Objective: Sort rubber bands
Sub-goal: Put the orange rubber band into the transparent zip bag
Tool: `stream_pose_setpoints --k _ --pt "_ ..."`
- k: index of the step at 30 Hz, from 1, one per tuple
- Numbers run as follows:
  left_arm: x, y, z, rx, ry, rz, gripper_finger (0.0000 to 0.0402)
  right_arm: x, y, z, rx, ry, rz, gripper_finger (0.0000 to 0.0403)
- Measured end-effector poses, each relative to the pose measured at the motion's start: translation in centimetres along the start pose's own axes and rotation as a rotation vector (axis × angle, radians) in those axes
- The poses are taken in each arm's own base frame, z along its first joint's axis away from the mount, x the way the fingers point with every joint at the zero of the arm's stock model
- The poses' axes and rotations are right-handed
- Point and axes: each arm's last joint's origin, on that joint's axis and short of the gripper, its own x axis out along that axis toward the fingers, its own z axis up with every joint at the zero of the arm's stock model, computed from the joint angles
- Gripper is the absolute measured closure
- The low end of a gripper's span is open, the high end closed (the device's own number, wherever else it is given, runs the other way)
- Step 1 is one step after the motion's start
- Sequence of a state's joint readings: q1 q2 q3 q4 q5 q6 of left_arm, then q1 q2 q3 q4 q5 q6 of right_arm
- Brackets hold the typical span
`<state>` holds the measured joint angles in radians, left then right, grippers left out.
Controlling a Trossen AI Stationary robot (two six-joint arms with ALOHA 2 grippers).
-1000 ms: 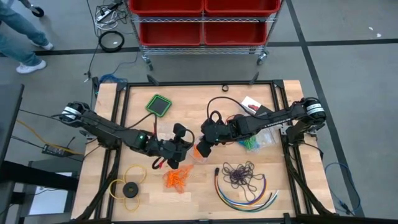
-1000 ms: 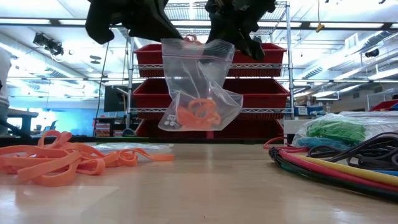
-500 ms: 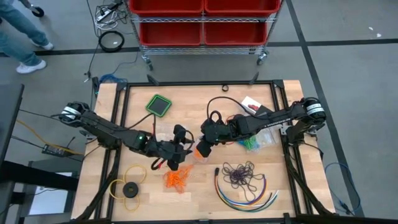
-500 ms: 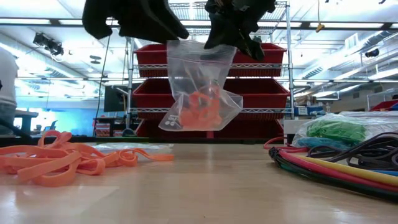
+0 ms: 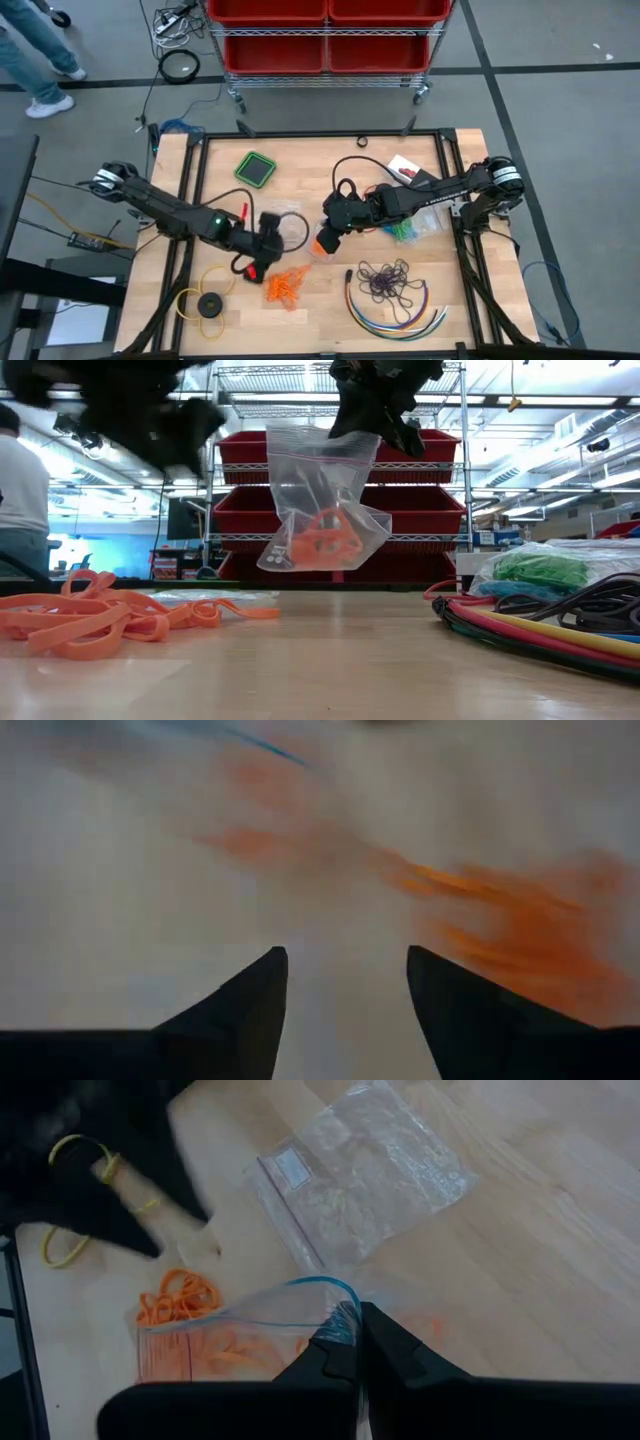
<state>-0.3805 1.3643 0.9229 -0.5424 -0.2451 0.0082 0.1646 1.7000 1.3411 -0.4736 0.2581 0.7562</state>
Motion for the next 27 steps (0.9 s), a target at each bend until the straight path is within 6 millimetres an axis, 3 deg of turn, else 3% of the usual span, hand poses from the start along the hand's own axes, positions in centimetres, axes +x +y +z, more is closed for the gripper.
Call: stream_pose_setpoints --k 4,12,16,27 --pt "1.8 -1.8 -2.4 -0.040 0.004 -0.231 0.0202 0.0 0.0 0.0 0.000 -0.001 0.001 0.0403" --pt "4.8 -3.2 -6.6 -0.105 -0.135 -0.353 0.0209 0.0 0.1 -0.1 -0.003 0.000 0.003 0.0403" --pt "5.1 -3.3 -7.2 -0.130 -0.229 -0.384 0.0209 0.0 0.1 -0.1 -0.008 -0.003 0.000 0.0403" --pt "6.3 -3.4 -7.5 -0.134 -0.241 -0.371 0.0235 0.0 0.1 0.0 -0.010 -0.010 -0.007 0.0403"
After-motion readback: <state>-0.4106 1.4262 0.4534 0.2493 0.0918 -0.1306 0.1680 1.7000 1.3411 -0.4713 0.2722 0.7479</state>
